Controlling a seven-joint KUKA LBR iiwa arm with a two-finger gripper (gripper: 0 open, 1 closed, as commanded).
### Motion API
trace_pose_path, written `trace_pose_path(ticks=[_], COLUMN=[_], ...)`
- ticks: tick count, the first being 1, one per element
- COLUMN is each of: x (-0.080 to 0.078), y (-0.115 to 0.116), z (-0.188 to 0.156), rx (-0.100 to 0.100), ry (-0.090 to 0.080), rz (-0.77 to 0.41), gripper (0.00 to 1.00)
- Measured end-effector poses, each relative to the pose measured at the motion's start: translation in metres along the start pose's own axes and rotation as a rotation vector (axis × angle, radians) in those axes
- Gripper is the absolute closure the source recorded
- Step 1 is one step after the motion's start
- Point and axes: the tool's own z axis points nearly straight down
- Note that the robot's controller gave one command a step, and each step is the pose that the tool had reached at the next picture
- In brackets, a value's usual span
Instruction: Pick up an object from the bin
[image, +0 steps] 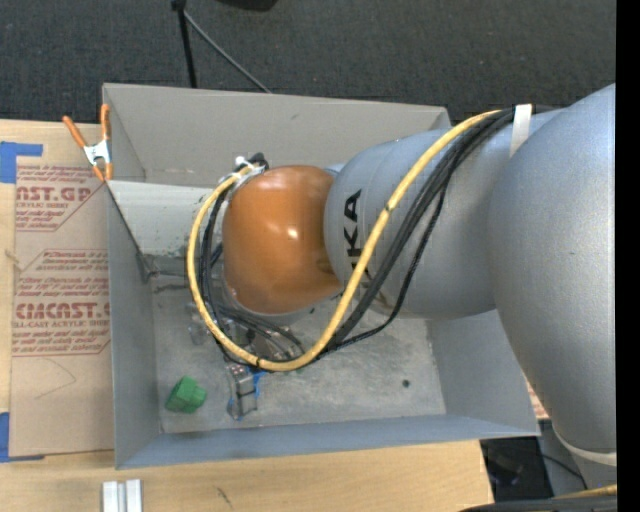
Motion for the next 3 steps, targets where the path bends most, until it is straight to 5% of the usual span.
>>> trace_pose_path(ticks=[1, 2, 3], x=[-0.013, -0.025, -0.018], y=[-0.017, 0.02, 0.014], z=[0.087, 0.103, 0.111], rx=[0.001, -0.009, -0.001], ry=[-0.018, -0.023, -0.001], rz=[0.004, -0.017, -0.009], gripper=[0.0, 0.0, 1.0])
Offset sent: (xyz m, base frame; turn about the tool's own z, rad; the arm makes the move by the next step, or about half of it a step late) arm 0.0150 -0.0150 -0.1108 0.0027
